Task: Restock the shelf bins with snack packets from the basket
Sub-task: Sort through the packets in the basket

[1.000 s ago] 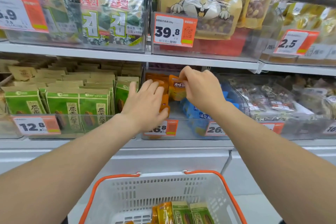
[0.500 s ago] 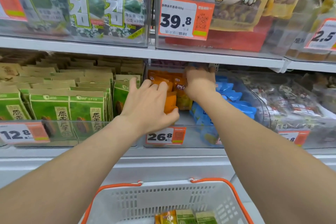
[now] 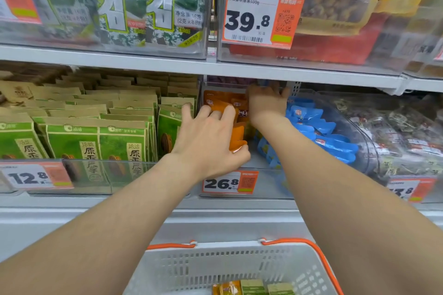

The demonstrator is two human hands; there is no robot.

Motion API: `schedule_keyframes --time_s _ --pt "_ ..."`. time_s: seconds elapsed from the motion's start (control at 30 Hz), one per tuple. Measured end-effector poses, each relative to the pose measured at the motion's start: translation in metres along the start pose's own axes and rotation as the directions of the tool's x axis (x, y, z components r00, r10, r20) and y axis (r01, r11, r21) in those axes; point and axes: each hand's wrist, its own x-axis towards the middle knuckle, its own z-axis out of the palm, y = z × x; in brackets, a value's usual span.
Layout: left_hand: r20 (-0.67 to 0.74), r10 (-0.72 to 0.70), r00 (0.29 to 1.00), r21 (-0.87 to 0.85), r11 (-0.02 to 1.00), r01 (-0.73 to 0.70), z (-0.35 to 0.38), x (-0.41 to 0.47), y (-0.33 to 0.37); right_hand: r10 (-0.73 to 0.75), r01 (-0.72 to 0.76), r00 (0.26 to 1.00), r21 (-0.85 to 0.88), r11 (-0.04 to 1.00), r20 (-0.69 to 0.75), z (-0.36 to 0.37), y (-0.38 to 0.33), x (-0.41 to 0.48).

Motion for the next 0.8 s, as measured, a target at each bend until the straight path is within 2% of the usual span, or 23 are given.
schedule_keyframes --time_s 0.13,0.27,0.37,0.47,0.6,0.7,0.8 --pt "0.032 0.022 0.999 -0.014 1.000 -0.022 -0.002 -0.002 -0.003 0.016 -0.022 0.996 -0.061 0.998 -0.092 -0.005 0.005 -0.005" --pt "0.052 0.015 0.999 0.012 1.000 -0.016 -0.005 -0.008 -0.001 0.004 -0.011 0.997 -0.093 0.996 -0.074 -0.021 0.011 -0.016" --pt "0.040 0.005 0.999 0.030 1.000 -0.006 -0.009 -0.015 0.008 -0.122 0.118 0.992 -0.110 0.987 -0.034 -0.031 0.019 -0.036" --pt "-0.032 0.012 0.999 0.049 0.999 -0.010 -0.014 -0.025 0.019 -0.239 0.238 0.971 -0.062 0.969 -0.014 -0.041 0.030 -0.067" --pt "-0.238 0.033 0.971 0.016 0.999 -0.030 -0.021 -0.047 0.030 -0.303 0.304 0.953 0.048 0.951 -0.028 -0.061 0.037 -0.112" --pt "-0.257 0.116 0.959 -0.027 0.991 -0.127 -0.014 -0.065 0.033 -0.283 0.285 0.959 0.135 0.949 -0.036 -0.073 0.037 -0.150" --pt "-0.172 0.270 0.947 -0.021 0.960 -0.278 -0.001 -0.084 0.033 -0.355 0.353 0.935 0.075 0.933 0.017 -0.081 0.035 -0.188"
